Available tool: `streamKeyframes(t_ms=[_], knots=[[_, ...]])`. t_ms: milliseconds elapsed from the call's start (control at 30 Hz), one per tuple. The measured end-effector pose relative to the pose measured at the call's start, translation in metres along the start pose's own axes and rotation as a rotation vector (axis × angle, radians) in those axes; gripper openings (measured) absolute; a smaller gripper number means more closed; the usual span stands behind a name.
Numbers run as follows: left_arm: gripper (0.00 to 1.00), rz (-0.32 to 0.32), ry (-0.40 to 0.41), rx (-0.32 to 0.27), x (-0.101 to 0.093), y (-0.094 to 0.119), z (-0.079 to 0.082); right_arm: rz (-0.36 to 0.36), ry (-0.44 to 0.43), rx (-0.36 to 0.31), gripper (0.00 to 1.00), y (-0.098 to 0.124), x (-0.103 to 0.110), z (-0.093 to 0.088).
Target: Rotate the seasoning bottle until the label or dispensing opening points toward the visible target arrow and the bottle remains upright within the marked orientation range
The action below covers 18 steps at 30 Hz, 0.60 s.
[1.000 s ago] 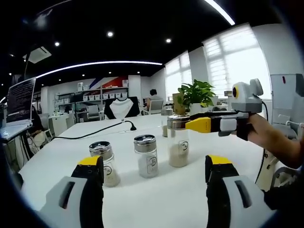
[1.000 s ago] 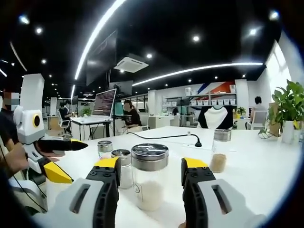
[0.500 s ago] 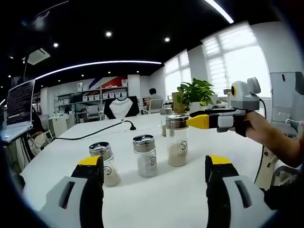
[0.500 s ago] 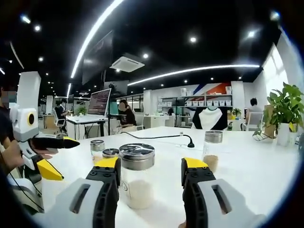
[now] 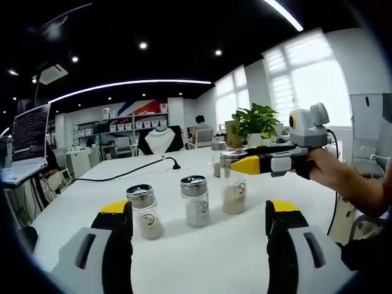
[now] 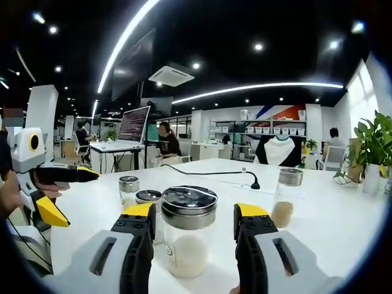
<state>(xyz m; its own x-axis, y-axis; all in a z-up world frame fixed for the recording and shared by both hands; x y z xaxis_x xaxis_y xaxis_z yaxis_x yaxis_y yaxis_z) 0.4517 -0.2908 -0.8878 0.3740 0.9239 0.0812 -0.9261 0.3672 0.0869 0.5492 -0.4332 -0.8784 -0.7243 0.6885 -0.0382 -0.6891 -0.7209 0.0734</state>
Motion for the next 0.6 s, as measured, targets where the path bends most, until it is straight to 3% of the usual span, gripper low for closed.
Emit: streamKeyframes(t_ms=[333,600], knots=[[0.94,0.008,-0.003,0.024,0.004,0.000,-0.005,-0.018,0.006,0.013,0.55,0.005,-0.011,-0.002],[0.94,0.007,0.006,0.023,0.004,0.000,-0.005,-0.023,0.003,0.019,0.52,0.010,-0.011,-0.002]])
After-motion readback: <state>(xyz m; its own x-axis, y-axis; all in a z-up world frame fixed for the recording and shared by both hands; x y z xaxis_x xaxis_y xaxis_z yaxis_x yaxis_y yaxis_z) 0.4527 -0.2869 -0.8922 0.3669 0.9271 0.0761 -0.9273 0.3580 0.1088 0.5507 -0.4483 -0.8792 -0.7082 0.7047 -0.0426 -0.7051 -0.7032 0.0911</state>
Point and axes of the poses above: the point that each gripper's makers call its tool centre point, and the gripper's own axes: y roughly backward along the fingers, x roughly to its left, z roughly out of its top, the point moved 3 cm from there along y, roughly backward along the fingers, and after that the axes turned 1 degree about -y, right-handed, at the moved point
